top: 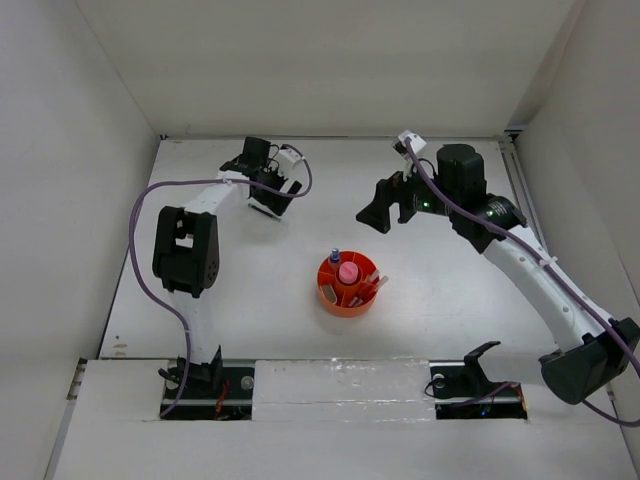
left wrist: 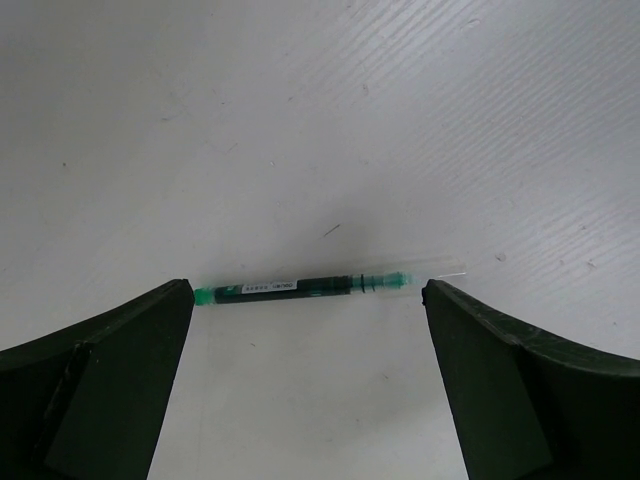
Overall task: Sort the stationery into containers
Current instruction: Pick up the pen from the center of the board.
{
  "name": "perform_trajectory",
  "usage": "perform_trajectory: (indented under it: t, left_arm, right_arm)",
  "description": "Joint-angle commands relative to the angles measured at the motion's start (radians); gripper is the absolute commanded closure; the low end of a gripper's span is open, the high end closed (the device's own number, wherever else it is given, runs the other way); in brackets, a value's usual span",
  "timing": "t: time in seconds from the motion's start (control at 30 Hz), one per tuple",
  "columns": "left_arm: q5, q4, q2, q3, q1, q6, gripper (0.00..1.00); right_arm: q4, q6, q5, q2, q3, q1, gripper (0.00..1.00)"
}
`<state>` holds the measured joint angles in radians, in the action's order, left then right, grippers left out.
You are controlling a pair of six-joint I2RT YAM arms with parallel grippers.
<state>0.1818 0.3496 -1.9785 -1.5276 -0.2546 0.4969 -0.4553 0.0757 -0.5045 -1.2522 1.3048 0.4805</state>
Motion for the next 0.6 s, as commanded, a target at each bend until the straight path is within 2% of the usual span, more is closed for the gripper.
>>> perform_trajectory:
  t: [0.0,0.17,0.57]
  left_arm:
    - [0.059,0.019,0.032,-0.025,-0.005,0.037,0.01]
    - [0.068,0.028,0.041,0.024,-0.005,0.057,0.01]
    - [0.104,0.019,-0.017,0.015,-0.005,0.048,0.01]
  right_arm:
    - [0.055,0.001,-0.002,0.016,-0.015,0.007,0.0]
    - [0.046,0.001,0.017,0.016,-0.024,0.007,0.0]
    - [0.046,0.001,0.017,0.016,-0.033,0.026,0.0]
